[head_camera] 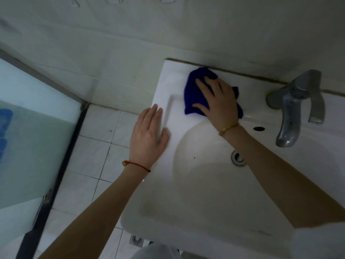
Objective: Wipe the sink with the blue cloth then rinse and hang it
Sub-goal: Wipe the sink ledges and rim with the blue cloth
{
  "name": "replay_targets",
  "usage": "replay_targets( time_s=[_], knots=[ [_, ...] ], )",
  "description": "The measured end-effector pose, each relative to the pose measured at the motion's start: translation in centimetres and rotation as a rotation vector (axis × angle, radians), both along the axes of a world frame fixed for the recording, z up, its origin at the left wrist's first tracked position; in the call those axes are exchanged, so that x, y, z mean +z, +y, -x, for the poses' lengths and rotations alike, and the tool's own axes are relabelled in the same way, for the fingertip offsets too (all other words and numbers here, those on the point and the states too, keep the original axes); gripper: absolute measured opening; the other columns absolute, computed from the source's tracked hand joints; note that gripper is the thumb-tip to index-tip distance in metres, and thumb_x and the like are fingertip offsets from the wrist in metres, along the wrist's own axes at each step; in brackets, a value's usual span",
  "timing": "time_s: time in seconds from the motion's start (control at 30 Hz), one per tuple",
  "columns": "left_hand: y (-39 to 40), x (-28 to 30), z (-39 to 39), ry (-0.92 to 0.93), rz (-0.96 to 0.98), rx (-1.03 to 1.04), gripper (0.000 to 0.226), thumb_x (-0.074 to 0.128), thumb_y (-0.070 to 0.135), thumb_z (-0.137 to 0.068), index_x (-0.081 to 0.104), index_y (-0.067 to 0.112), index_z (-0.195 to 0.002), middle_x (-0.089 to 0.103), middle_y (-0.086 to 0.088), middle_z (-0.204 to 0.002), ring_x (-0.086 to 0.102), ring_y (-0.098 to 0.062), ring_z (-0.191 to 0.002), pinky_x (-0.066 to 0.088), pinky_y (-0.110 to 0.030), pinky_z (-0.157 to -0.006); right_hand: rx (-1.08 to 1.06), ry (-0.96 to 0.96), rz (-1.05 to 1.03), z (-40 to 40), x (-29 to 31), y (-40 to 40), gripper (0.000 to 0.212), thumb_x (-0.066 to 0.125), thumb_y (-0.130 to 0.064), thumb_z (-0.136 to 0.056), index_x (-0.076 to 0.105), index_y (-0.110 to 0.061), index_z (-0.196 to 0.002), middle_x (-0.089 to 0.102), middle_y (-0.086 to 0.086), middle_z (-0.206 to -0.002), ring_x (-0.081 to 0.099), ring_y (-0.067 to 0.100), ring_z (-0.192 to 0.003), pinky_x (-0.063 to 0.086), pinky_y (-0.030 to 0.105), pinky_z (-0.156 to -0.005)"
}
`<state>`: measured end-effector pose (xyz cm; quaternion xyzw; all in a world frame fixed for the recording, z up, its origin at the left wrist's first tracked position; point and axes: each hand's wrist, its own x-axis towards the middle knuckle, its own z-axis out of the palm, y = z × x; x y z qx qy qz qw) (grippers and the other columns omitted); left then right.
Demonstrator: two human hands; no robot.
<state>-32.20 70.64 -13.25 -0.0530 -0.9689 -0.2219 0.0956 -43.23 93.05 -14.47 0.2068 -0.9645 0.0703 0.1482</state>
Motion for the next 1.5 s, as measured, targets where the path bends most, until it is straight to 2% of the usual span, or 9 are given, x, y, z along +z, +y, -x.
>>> replay_targets(
  time_s=[0.2, 0.47, 0.67, 0.77, 0.97, 1.1, 1.27, 1.37, 1.5],
  knots=[
    [-0.1, 0.0, 0.0, 0.025, 0.000, -0.013, 0.053, 0.065, 0.015, -0.090, 0.051, -0.002, -0.138, 0.050, -0.017, -0.144, 0.045, -0.033, -0.135, 0.036, -0.043, -0.115, 0.074, 0.071, -0.014, 0.5, -0.4, -2.7, 0.063, 0.072, -0.039, -0.082, 0.052, -0.011, -0.136, 0.057, 0.014, -0.130, 0.055, 0.036, -0.110, 0.048, 0.045, -0.092],
    [0.0, -0.2, 0.1, 0.005, 0.000, 0.019, 0.059, 0.062, 0.018, -0.090, 0.045, -0.002, -0.143, 0.044, -0.018, -0.149, 0.041, -0.034, -0.137, 0.034, -0.044, -0.116, -0.093, 0.010, 0.045, -1.2, -0.4, 2.0, 0.068, 0.064, -0.049, -0.085, 0.047, -0.013, -0.140, 0.052, 0.015, -0.136, 0.048, 0.037, -0.118, 0.039, 0.047, -0.099],
    [0.2, -0.1, 0.0, -0.030, 0.023, 0.026, 0.059, 0.061, 0.021, -0.093, 0.042, 0.000, -0.146, 0.042, -0.016, -0.152, 0.038, -0.030, -0.139, 0.032, -0.040, -0.118, 0.148, -0.067, -0.003, 2.3, 0.7, -4.6, 0.073, 0.072, -0.043, -0.079, 0.046, -0.013, -0.141, 0.052, 0.014, -0.136, 0.049, 0.037, -0.119, 0.041, 0.047, -0.100],
    [-0.1, -0.1, 0.1, -0.031, -0.007, 0.025, 0.060, 0.062, 0.021, -0.092, 0.043, 0.001, -0.145, 0.043, -0.015, -0.151, 0.041, -0.030, -0.138, 0.037, -0.044, -0.114, 0.190, -0.069, 0.025, 1.8, 0.8, -2.4, 0.069, 0.068, -0.042, -0.084, 0.045, -0.014, -0.142, 0.051, 0.013, -0.137, 0.049, 0.036, -0.119, 0.040, 0.047, -0.101],
    [-0.1, -0.4, 0.1, -0.011, -0.034, 0.010, 0.060, 0.062, 0.019, -0.090, 0.044, -0.001, -0.144, 0.044, -0.018, -0.150, 0.043, -0.034, -0.135, 0.037, -0.045, -0.113, -0.032, -0.027, 0.034, -1.8, 0.2, 5.4, 0.066, 0.063, -0.047, -0.088, 0.044, -0.015, -0.142, 0.050, 0.014, -0.138, 0.045, 0.035, -0.120, 0.035, 0.044, -0.102],
    [0.0, -0.3, 0.1, -0.024, -0.018, 0.005, 0.059, 0.060, 0.019, -0.091, 0.043, -0.003, -0.144, 0.042, -0.019, -0.151, 0.041, -0.035, -0.136, 0.035, -0.043, -0.116, -0.010, -0.076, 0.048, 0.7, 0.4, 1.2, 0.071, 0.059, -0.057, -0.085, 0.047, -0.015, -0.141, 0.051, 0.015, -0.136, 0.048, 0.037, -0.120, 0.037, 0.046, -0.100],
    [0.0, -0.3, 0.1, -0.039, 0.018, 0.017, 0.061, 0.062, 0.022, -0.093, 0.042, 0.000, -0.146, 0.041, -0.016, -0.152, 0.039, -0.031, -0.139, 0.030, -0.038, -0.119, 0.162, -0.089, 0.068, 2.8, 0.7, -4.8, 0.064, 0.061, -0.048, -0.085, 0.050, -0.013, -0.138, 0.054, 0.013, -0.135, 0.050, 0.036, -0.119, 0.039, 0.046, -0.101],
    [-0.2, -0.2, 0.0, -0.033, 0.006, 0.021, 0.061, 0.063, 0.024, -0.092, 0.043, 0.002, -0.145, 0.042, -0.015, -0.152, 0.041, -0.031, -0.137, 0.028, -0.036, -0.118, 0.153, -0.066, 0.054, 1.3, 0.7, -0.9, 0.063, 0.055, -0.049, -0.089, 0.047, -0.015, -0.141, 0.051, 0.012, -0.138, 0.049, 0.035, -0.120, 0.037, 0.045, -0.102],
    [-0.2, -0.3, 0.1, 0.002, -0.016, 0.015, 0.060, 0.062, 0.021, -0.090, 0.046, -0.001, -0.143, 0.045, -0.017, -0.149, 0.044, -0.034, -0.133, 0.035, -0.042, -0.114, -0.048, -0.080, 0.083, -1.7, 0.6, 5.2, 0.064, 0.054, -0.052, -0.090, 0.044, -0.016, -0.143, 0.050, 0.013, -0.138, 0.046, 0.035, -0.121, 0.036, 0.044, -0.103]
  ],
)
